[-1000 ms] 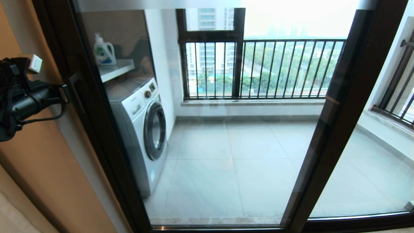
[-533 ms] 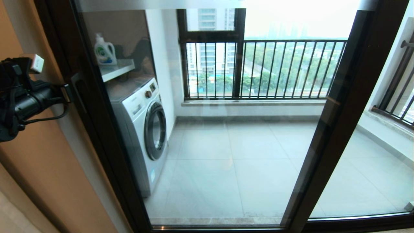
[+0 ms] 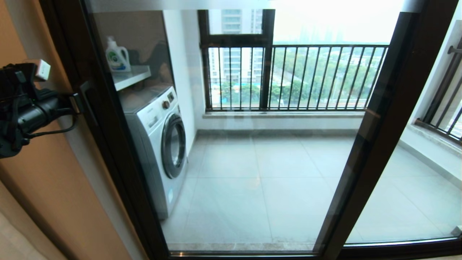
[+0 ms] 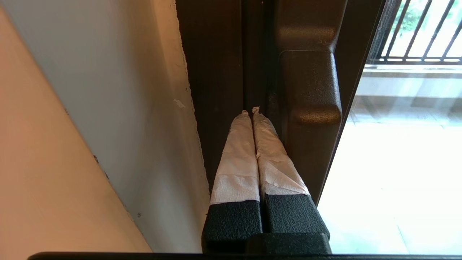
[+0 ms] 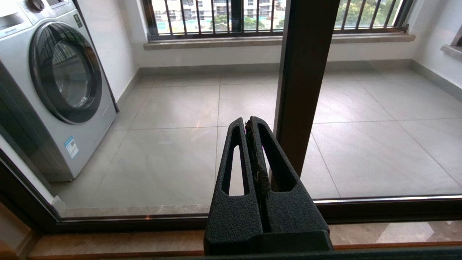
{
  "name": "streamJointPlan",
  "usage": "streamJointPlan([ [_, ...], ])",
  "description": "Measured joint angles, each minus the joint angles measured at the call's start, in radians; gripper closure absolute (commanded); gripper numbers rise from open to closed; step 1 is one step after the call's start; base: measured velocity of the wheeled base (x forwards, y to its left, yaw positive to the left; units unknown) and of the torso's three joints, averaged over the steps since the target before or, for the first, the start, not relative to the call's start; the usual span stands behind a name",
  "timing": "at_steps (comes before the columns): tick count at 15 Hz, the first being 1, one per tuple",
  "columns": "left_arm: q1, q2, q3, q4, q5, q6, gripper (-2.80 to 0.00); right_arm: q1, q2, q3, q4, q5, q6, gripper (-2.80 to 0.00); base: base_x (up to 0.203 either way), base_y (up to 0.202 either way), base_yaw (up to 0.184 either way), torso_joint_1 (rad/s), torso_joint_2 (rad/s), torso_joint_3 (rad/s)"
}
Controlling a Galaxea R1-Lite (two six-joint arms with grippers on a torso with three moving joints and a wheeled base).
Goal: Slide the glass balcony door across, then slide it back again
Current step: Open the slid door
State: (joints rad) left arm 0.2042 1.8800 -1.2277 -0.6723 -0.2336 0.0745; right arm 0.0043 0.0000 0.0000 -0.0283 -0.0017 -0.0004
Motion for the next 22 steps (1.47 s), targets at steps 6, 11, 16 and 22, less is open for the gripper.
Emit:
streamJointPlan([
  [6, -0.025, -0.008, 0.011, -0.003, 0.018, -0.001, 0.0, 0.0, 0.0, 0.0, 0.0, 0.0, 0.0, 0.0, 0.0, 0.0, 0.0, 0.0, 0.0, 0.0],
  [11, -0.046, -0.012, 0.012, 0.001, 0.038, -0.001, 0.0, 0.0, 0.0, 0.0, 0.0, 0.0, 0.0, 0.0, 0.0, 0.0, 0.0, 0.0, 0.0, 0.0],
  [16, -0.076, -0.018, 0.014, -0.001, 0.027, -0.002, 0.0, 0.0, 0.0, 0.0, 0.0, 0.0, 0.0, 0.0, 0.0, 0.0, 0.0, 0.0, 0.0, 0.0],
  [22, -0.137, -0.037, 0.013, 0.001, 0.066, 0.0, 0.0, 0.0, 0.0, 0.0, 0.0, 0.0, 0.0, 0.0, 0.0, 0.0, 0.0, 0.0, 0.0, 0.0],
])
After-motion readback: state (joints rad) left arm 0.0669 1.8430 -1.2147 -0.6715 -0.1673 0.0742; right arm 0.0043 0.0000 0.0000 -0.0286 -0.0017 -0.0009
